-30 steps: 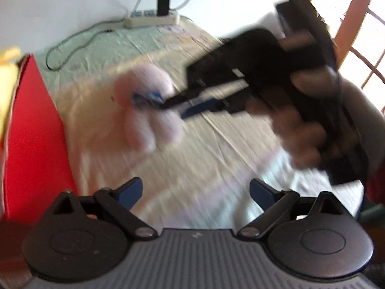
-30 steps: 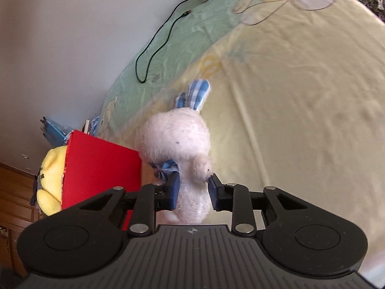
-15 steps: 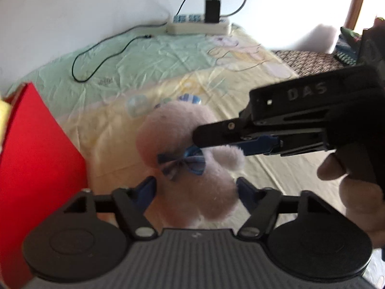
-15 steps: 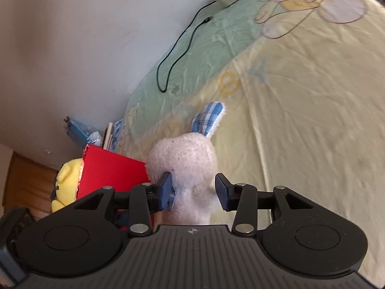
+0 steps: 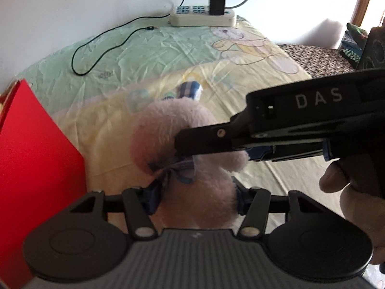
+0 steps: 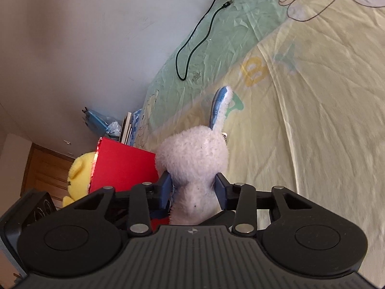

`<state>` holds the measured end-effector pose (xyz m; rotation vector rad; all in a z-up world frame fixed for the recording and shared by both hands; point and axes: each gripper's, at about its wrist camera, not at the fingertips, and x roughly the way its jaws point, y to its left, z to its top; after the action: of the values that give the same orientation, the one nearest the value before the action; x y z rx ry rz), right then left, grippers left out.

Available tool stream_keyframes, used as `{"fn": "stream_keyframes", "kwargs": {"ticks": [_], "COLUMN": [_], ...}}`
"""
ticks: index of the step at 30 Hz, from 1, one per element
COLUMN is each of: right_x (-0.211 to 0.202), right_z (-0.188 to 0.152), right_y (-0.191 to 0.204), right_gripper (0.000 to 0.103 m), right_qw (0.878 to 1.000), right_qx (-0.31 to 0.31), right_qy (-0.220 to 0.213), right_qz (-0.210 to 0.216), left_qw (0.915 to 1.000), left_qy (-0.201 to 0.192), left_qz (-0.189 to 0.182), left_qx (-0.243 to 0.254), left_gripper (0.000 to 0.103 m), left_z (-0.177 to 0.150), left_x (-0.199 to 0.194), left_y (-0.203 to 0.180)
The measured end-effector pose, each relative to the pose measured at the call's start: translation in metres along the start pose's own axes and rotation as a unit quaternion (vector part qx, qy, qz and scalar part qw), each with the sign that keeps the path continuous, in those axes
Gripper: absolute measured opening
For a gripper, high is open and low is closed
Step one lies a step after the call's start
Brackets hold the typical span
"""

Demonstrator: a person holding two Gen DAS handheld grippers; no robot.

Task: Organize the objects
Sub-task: 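Lift the white bunny plush and carry it toward the red box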

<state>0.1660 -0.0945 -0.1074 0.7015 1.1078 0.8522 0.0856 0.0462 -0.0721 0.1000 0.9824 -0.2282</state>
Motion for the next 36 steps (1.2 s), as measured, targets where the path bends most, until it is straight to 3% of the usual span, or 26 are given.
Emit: {"fn": "stream_keyframes", "kwargs": {"ticks": [14,21,25,36], "right_x": [-0.050,-0.065,-0.070,-0.052], "right_z": [-0.046,-0.078,-0.093,-0.110], "right_y": [0.030,0.063,0.083,0.134], "right_gripper": [0.041,0.041,0.040,0.040], "right_qw": [1.000,0.996,0.992,0.982], "right_qx": [-0.016,-0.081,-0.118,-0.177], "right_qy": [-0.017,-0.032,-0.038,-0.044], "right_qz": [0.003,-0.007,-0.006,0.048], "left_qw": [0.9991,0.9982,0.9973,0.9921], "left_qy": [-0.030,-0.050,-0.070,-0.124], "left_qz": [-0.026,-0.028,-0.021,0.013], "left_qx": [0.018,0.014,0.011,-0.013], "left_gripper": [0.059,0.059,0.059,0.059], "left_z": [-0.036,-0.057,-0.070,-0.090], "left_x": [-0.067,-0.104,-0.129,-0.194], "left_y": [-0.032,-0.035,-0.032,0.006]}}
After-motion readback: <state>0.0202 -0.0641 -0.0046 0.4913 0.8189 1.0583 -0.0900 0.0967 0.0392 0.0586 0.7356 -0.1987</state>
